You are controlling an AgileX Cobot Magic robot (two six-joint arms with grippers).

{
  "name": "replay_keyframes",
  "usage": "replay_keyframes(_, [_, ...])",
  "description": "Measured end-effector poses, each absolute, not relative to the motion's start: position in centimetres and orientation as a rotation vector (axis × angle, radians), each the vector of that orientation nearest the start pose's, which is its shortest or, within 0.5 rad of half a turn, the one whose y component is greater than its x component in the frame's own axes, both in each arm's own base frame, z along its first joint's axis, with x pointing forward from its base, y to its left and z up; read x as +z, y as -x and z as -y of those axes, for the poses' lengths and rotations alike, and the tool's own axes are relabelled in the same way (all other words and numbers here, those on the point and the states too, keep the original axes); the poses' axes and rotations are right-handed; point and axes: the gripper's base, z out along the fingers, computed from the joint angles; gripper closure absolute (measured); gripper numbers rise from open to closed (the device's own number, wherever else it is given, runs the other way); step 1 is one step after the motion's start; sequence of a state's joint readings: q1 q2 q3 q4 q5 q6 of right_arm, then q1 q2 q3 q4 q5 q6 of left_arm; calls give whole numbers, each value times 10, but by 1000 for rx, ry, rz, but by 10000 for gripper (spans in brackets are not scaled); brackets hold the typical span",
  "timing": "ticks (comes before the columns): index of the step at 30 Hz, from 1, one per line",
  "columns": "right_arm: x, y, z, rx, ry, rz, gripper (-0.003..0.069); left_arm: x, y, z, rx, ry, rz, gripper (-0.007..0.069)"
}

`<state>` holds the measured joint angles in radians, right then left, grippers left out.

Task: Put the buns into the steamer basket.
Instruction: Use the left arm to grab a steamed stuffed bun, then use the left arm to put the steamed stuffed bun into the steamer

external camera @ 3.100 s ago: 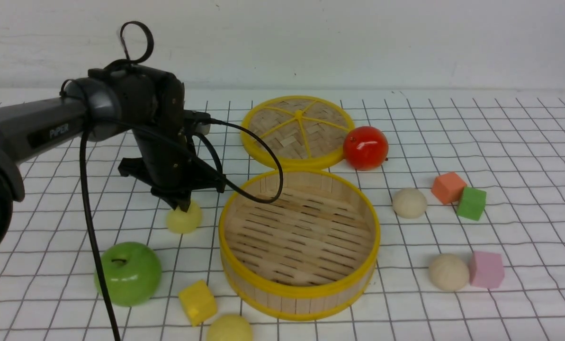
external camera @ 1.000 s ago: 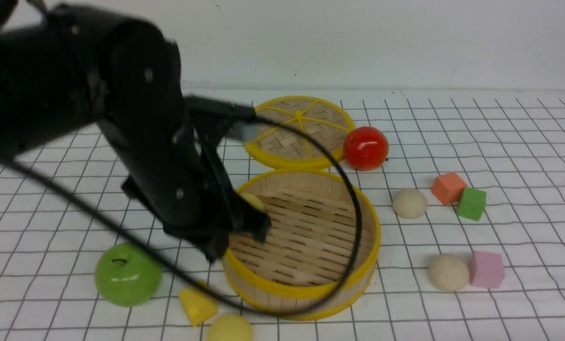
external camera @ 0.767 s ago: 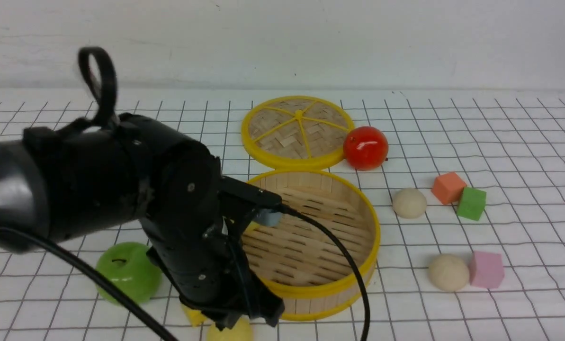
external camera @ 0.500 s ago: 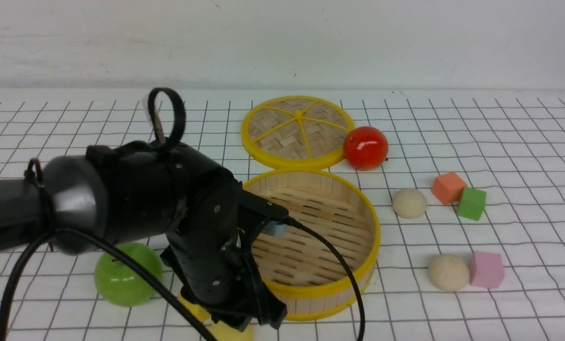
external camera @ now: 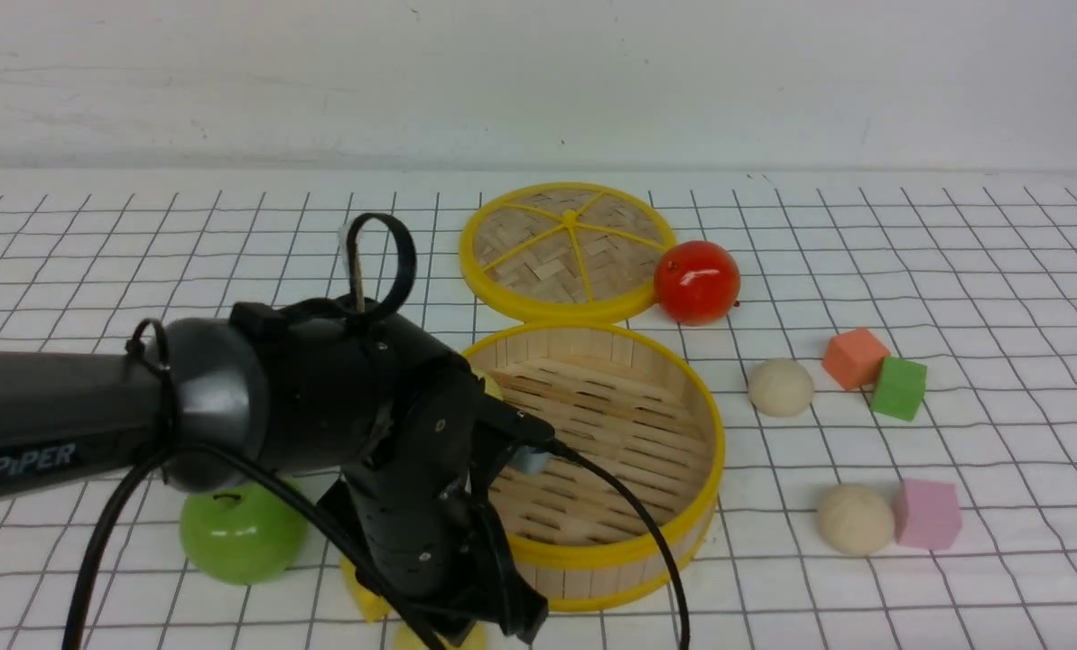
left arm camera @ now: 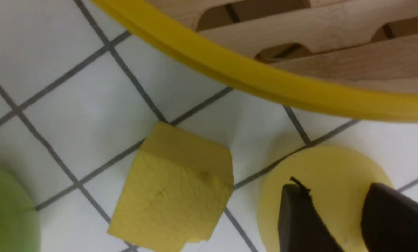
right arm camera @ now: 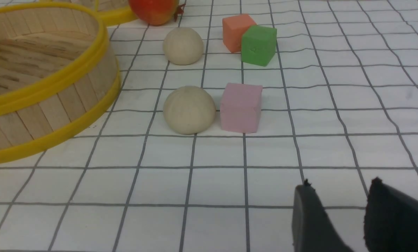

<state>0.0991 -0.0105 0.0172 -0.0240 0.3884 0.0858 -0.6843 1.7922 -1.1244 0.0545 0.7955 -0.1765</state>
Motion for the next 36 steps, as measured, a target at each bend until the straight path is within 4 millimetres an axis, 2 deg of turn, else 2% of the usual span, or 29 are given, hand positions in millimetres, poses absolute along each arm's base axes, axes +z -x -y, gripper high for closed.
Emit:
replay_keyframes(3, [173, -52, -4, 103, 27, -1880, 418, 181, -265, 211, -58, -791, -2846, 448])
replay_keyframes(7, [173, -52, -4, 103, 27, -1880, 418, 182, -259, 210, -62, -775, -2907, 601])
replay_keyframes(10, [173, -52, -4, 103, 27, -1880, 418, 188, -255, 209, -89, -754, -2929, 636])
replay_keyframes(13, [173, -52, -4, 103, 27, -1880, 418, 214, -247, 205, -148, -723, -2930, 638])
replay_keyframes(16, [173, -52, -4, 103, 27, -1880, 418, 246, -244, 205, -219, -698, -2859, 638])
replay_keyframes(17, [173, -52, -4, 103, 27, -1880, 418, 268, -248, 208, -266, -687, -2783, 638])
replay_keyframes(18, [173, -52, -4, 103, 27, -1880, 418, 273, -249, 209, -276, -687, -2763, 638])
replay_keyframes(19, [173, -52, -4, 103, 27, -1880, 418, 291, -255, 214, -316, -691, -2675, 638])
replay_keyframes(21, [173, -52, -4, 103, 27, -1880, 418, 303, -265, 222, -340, -707, -2604, 638])
replay_keyframes(25, [173, -52, -4, 103, 27, -1880, 418, 296, -285, 238, -337, -747, -2559, 638])
replay_keyframes(27, [173, -52, -4, 103, 27, -1880, 418, 273, -304, 251, -298, -767, -2572, 636])
replay_keyframes(31, [173, -52, -4, 103, 27, -1880, 418, 236, -323, 265, -243, -800, -2623, 604])
replay_keyframes(33, [173, -52, -4, 103, 27, -1880, 418, 227, -326, 268, -232, -808, -2638, 570])
replay_keyframes(34, [173, -52, -4, 103, 27, -1880, 418, 219, -329, 270, -222, -817, -2652, 533])
replay_keyframes(36, [173, -52, -4, 103, 27, -1880, 418, 215, -330, 271, -214, -821, -2659, 441])
